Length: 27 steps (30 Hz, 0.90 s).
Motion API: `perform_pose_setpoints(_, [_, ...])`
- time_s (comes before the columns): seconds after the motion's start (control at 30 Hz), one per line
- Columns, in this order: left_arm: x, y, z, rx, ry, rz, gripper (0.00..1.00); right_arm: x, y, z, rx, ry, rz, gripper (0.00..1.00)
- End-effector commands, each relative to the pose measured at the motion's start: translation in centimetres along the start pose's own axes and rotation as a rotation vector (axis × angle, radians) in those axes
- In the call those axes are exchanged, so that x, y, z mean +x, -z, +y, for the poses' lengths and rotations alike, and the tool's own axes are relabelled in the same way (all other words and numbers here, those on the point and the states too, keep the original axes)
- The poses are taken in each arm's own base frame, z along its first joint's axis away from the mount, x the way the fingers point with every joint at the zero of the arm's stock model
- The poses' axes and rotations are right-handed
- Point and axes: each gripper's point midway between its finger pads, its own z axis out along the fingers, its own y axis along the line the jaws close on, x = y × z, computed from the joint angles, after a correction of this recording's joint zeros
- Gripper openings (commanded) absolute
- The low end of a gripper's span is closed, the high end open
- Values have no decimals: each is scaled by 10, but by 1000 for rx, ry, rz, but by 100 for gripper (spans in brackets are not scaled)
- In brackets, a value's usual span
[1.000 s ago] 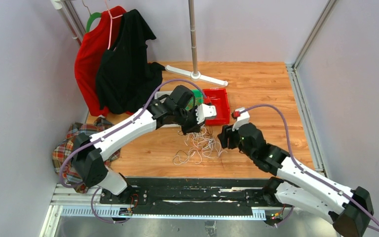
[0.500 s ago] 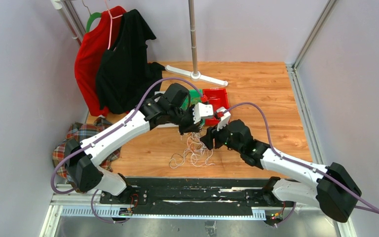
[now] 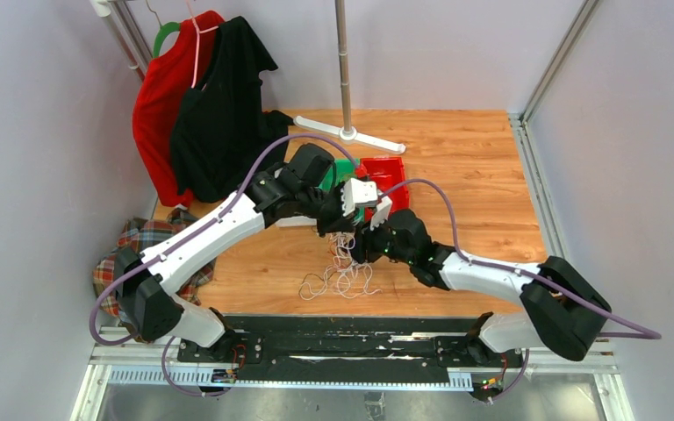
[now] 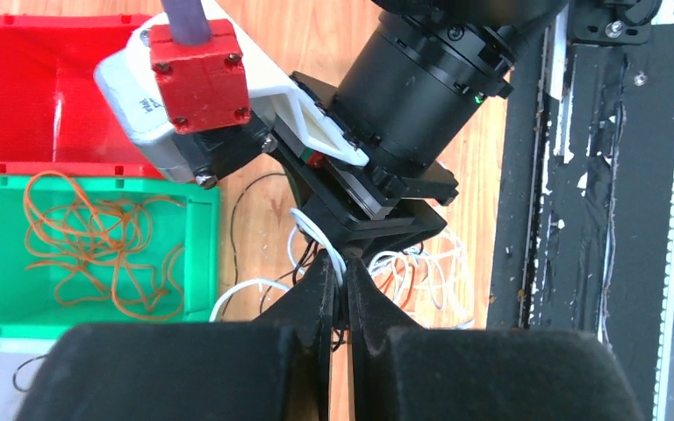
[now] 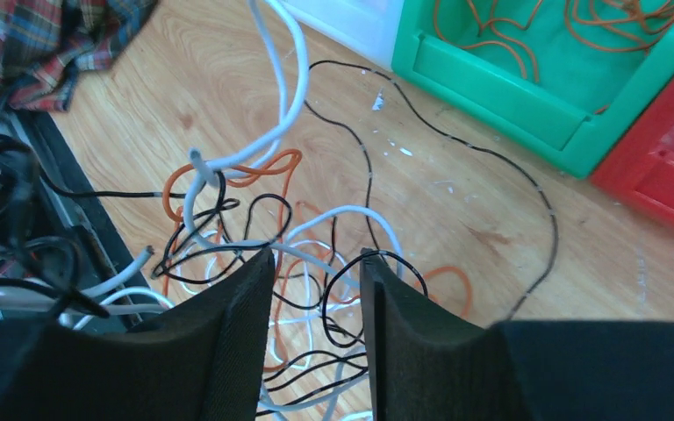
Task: Untangle the cables
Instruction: Untie the cable.
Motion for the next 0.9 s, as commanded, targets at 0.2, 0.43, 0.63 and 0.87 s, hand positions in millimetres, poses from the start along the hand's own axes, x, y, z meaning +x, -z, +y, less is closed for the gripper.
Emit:
perform_pose_setpoints(0.2, [-33,41,-2,-29,-65,-74,1,-2,11,-44,235,-247,-141,1])
perform_pose_setpoints(0.43, [-26,76,-1,-98,-81,-40,1,-13,70,-103,474,-313,-257,1])
perform_pose_setpoints(0.63, [-30,85,13,-173,-80,-25,1,-36,124,-134,642,-325,-389,1])
perform_pose_setpoints(0.87, [-43,77,14,-132,-92,-64,1,-73,105,-64,287,-88,-316,25])
